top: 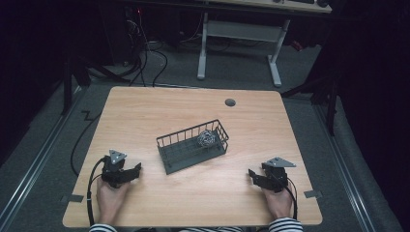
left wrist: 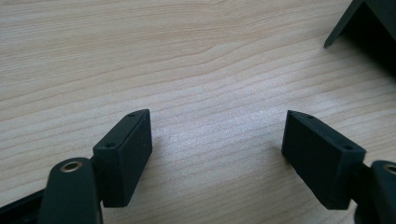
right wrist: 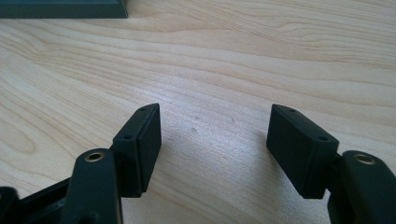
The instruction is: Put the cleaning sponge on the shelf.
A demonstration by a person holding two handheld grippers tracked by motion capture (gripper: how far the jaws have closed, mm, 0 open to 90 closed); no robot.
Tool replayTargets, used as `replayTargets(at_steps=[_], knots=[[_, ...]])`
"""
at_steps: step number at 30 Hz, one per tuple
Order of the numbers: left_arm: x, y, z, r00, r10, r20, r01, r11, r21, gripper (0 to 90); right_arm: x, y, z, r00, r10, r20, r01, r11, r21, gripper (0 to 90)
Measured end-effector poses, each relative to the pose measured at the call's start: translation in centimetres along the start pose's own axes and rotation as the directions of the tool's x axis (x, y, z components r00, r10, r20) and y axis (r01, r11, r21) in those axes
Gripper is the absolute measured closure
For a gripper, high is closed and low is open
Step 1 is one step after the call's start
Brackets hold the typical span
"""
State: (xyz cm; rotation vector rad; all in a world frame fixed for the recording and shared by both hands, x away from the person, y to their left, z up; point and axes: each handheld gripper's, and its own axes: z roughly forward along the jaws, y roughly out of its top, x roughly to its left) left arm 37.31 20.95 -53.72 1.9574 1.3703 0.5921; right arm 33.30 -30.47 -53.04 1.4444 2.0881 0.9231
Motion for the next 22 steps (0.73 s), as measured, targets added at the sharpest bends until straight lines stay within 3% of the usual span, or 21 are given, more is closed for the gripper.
replayTargets(at_steps=[3,22], knots=[[0.02,0.00,0.00,1.0000,-0.001,0.001,0.001,1.0000,0.000,24.9,0.41,0.05,0.10,0.9993,-0.031,0.023,0.030,0.999,0.011,33.8],[-0.01,0.01,0.01,1.0000,0.000,-0.001,0.000,1.0000,0.000,24.9,0.44,0.05,0.13,0.9993,-0.025,0.027,0.025,1.000,0.010,33.4]])
